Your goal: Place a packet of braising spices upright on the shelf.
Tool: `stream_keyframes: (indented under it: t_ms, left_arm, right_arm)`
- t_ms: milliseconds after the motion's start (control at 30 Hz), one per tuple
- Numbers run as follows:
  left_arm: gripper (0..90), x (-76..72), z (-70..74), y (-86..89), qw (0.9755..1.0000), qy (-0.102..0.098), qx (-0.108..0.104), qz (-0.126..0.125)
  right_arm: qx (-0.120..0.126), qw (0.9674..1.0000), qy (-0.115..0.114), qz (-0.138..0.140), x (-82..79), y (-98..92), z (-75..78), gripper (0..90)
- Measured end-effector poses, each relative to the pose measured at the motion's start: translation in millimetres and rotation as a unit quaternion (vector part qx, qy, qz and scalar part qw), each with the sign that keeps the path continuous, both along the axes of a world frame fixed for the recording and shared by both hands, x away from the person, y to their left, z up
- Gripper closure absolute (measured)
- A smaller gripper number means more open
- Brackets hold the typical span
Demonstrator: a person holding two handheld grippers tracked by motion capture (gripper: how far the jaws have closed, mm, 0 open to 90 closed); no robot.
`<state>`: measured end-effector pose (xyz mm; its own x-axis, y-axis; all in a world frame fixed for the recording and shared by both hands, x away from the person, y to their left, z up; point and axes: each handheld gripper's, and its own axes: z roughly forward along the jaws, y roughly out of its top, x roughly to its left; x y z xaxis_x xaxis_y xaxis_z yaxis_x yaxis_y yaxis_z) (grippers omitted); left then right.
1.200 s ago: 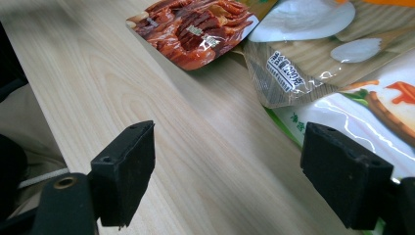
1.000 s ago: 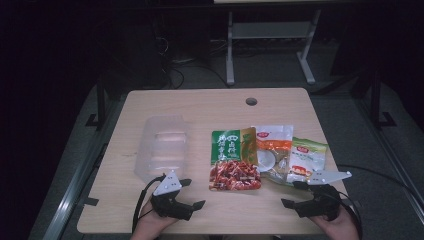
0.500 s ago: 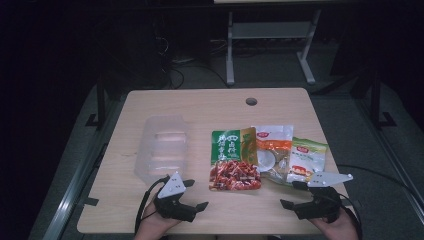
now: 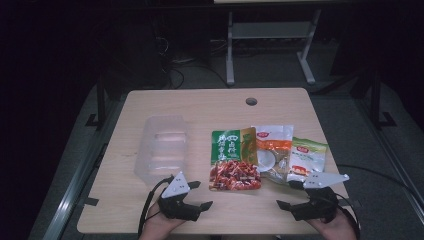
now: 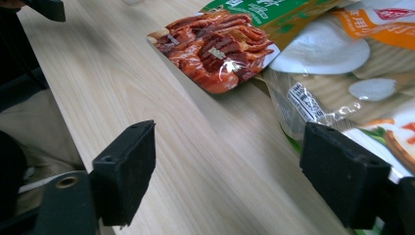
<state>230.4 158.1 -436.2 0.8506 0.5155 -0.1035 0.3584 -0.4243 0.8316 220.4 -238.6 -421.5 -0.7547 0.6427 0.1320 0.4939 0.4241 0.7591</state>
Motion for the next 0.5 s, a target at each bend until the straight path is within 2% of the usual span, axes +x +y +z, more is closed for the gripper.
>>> stream_keyframes:
  t_ms: [67,233,300,333,400,500]
  left_arm:
    - [28.3,1.8,2.8,-2.3,1.0000,-0.005,-0.002,0.003]
    - [29.7,7.0,5.2,-7.2,1.0000,-0.004,-0.001,0.000]
    - [29.7,8.5,6.6,-10.7,0.9999,-0.010,-0.002,0.001]
    - [30.4,10.3,9.0,-14.6,0.9997,-0.022,0.004,-0.002]
    - [31.7,12.2,10.8,-19.1,0.9997,-0.025,-0.003,-0.003]
    - [32.6,14.8,11.7,-23.3,0.9996,-0.027,-0.003,-0.007]
  right_arm:
    - [-0.001,1.0000,-0.002,0.005,1.9,4.8,4.8,16.8]
    - [0.003,0.9999,-0.008,0.010,8.5,11.5,12.6,14.0]
    - [0.001,0.9999,-0.002,0.015,14.4,14.8,16.3,14.0]
    - [0.000,0.9998,0.001,0.018,19.1,17.1,18.9,14.0]
    - [0.001,0.9997,0.003,0.023,25.6,18.9,21.5,14.0]
    - [-0.003,0.9997,0.012,0.020,33.9,21.3,25.8,13.9]
